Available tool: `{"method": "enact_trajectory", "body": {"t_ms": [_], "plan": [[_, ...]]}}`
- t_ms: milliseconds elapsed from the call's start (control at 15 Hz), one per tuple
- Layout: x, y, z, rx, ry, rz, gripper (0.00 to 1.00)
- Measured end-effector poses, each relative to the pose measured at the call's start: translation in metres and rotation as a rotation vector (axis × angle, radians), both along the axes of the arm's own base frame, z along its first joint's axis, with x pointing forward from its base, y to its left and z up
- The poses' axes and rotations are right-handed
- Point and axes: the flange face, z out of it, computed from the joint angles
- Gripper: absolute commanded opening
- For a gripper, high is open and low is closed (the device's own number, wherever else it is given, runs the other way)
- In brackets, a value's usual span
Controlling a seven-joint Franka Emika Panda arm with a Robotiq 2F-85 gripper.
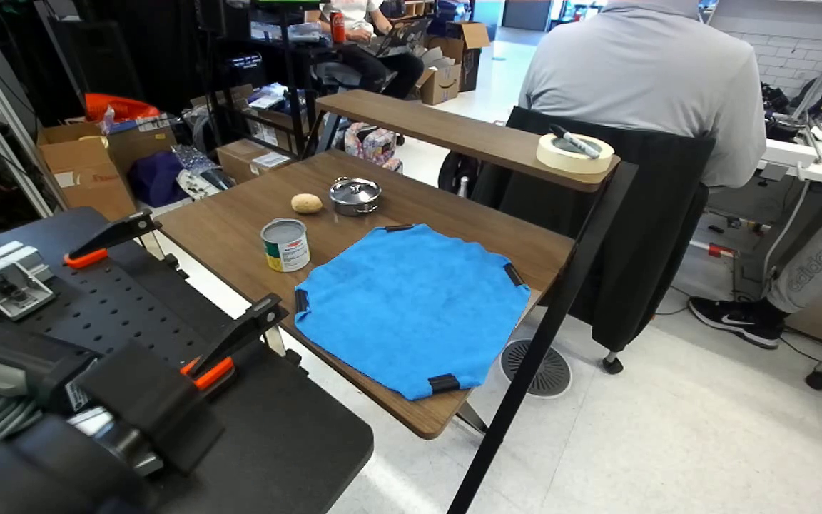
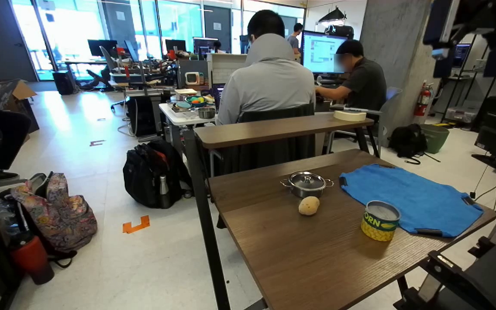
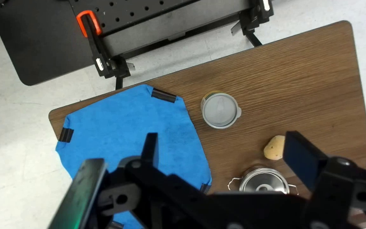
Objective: Move the blue towel to the left
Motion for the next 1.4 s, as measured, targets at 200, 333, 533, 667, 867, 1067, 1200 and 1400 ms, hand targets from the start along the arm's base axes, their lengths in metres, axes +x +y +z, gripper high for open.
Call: {"method": "enact_trajectory", "body": {"t_ms": [200, 333, 533, 667, 867, 1067, 1200, 1400], "plan": [[0.026, -0.019, -0.031, -0.003, 0.041, -0.011, 1.0], [0.038, -0.031, -0.05, 0.0, 0.046, -0.015, 1.0], [0.055, -0.05, -0.079, -0.01, 0.019, -0.036, 1.0], [0.063, -0.066, -0.1, -0.033, 0.006, -0.045, 1.0], [0.073, -0.092, -0.132, -0.061, -0.013, -0.069, 1.0], [0.077, -0.115, -0.16, -0.072, -0.033, -0.106, 1.0], [0.077, -0.128, -0.175, -0.072, -0.049, -0.136, 1.0], [0.076, -0.146, -0.195, -0.064, -0.091, -0.199, 1.0]]}}
